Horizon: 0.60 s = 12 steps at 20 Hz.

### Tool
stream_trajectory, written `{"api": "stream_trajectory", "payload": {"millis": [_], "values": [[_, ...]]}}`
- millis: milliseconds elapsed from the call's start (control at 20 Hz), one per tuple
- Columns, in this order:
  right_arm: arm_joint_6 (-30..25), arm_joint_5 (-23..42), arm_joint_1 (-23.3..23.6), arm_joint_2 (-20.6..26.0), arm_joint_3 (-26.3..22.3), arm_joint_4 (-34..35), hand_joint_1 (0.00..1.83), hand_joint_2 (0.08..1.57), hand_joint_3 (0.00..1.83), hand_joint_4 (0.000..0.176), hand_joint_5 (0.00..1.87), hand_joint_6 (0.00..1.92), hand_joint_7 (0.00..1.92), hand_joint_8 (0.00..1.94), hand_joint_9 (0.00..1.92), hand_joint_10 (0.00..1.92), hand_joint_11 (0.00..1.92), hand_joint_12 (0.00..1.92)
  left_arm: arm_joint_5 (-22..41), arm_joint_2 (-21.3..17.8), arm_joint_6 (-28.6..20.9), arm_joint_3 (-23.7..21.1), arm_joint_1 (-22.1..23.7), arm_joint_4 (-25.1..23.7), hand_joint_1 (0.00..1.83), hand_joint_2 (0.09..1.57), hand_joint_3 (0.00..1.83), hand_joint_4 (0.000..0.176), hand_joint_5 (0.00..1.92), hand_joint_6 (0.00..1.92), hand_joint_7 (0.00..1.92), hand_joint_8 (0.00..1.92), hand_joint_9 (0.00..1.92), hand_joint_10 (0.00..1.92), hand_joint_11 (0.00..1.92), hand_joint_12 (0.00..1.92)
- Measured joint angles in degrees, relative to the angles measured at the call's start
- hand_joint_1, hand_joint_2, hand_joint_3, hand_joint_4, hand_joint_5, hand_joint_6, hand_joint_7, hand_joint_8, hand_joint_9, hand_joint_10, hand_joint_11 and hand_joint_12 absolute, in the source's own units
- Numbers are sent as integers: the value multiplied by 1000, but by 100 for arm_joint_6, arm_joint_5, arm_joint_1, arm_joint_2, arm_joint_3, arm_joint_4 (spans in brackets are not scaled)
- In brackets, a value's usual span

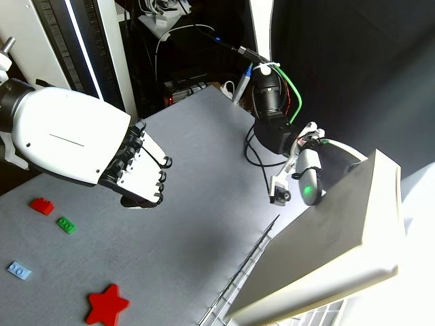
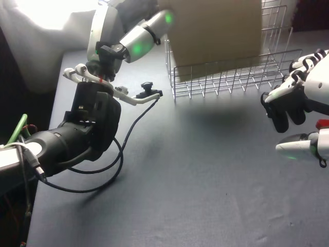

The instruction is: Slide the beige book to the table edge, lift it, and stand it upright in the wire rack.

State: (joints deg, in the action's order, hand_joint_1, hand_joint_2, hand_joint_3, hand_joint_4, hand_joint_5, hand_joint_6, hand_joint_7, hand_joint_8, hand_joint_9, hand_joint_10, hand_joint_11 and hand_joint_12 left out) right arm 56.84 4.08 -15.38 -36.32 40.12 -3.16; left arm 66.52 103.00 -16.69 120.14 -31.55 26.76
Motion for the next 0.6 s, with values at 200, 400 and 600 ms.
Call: {"api": "stream_trajectory", "payload": {"millis": [200, 400, 600], "values": [[0, 0, 0, -2, -2, 0, 426, 1244, 0, 0, 628, 1138, 721, 1264, 610, 1575, 405, 1921, 50, 31, -11, -50, -11, 48, 956, 1073, 0, 0, 564, 0, 704, 0, 742, 193, 305, 1225], [0, 0, 0, -2, -2, 2, 490, 1232, 0, 0, 617, 1150, 698, 1299, 593, 1621, 411, 1921, 63, 42, -13, -83, -24, 28, 957, 1058, 0, 0, 497, 0, 605, 0, 680, 124, 255, 1172], [0, 2, 0, -2, -2, 2, 519, 1224, 0, 0, 597, 1159, 653, 1345, 558, 1666, 406, 1921, 61, 39, -76, -74, -22, 66, 803, 974, 0, 26, 248, 0, 332, 0, 411, 0, 2, 1074]]}}
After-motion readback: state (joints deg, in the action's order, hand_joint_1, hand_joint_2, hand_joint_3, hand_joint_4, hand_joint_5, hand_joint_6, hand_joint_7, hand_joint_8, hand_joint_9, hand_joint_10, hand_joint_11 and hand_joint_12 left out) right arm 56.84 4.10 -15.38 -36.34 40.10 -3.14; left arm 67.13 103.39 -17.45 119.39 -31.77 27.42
